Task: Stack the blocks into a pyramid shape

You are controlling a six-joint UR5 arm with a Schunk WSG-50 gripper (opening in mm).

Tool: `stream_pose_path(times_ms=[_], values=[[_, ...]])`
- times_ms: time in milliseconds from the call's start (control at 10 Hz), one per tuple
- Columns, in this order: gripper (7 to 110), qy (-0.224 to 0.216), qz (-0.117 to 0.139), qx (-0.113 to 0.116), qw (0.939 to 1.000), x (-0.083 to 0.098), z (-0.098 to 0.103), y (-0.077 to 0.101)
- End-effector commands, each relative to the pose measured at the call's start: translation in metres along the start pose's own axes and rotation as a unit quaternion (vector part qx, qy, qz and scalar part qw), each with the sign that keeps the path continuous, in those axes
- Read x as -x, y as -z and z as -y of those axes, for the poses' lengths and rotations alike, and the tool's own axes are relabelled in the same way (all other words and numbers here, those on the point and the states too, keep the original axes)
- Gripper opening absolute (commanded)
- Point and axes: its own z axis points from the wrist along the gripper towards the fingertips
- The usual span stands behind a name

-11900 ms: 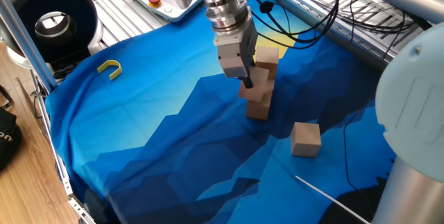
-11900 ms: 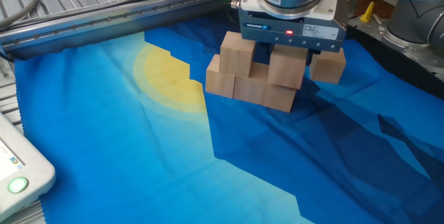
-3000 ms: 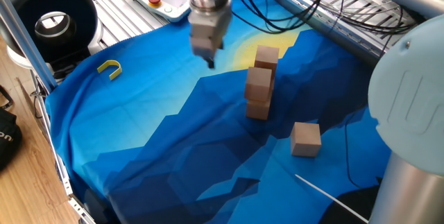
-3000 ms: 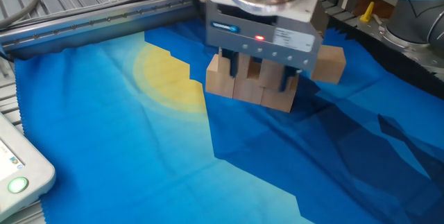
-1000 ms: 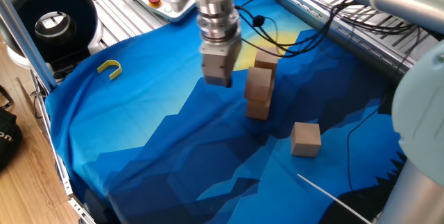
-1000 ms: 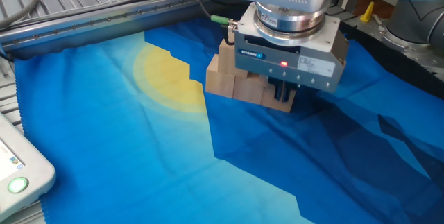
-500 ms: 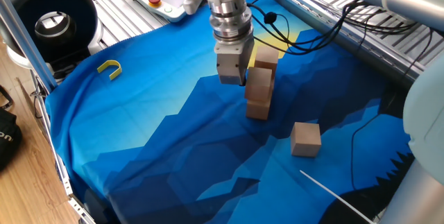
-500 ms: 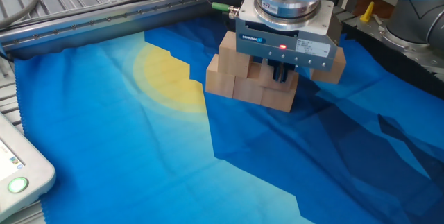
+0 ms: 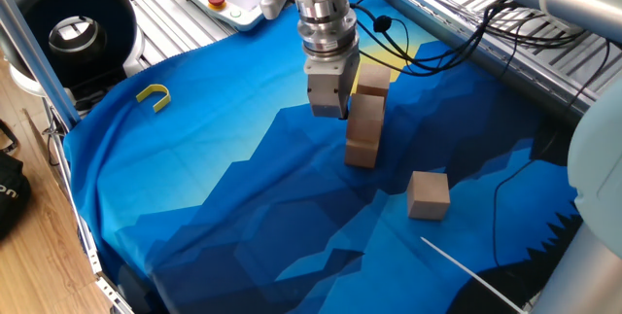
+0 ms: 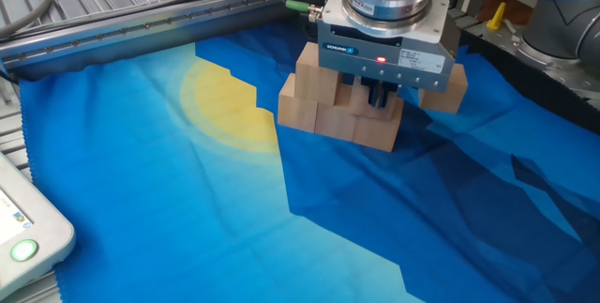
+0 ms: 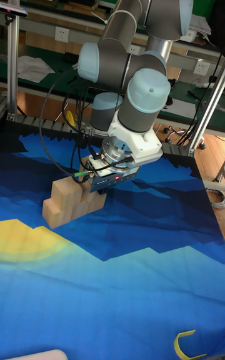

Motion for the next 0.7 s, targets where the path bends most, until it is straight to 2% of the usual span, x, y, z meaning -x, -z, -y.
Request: stream_pose_path(times_ms=[0,600], values=[[7,-0.007,0.007,0.008,0.9999,0.0027,-0.0021,0.0014],[7,-0.004,0.000,-0.003,1.0000,0.0014,0.0075,-0.0001]])
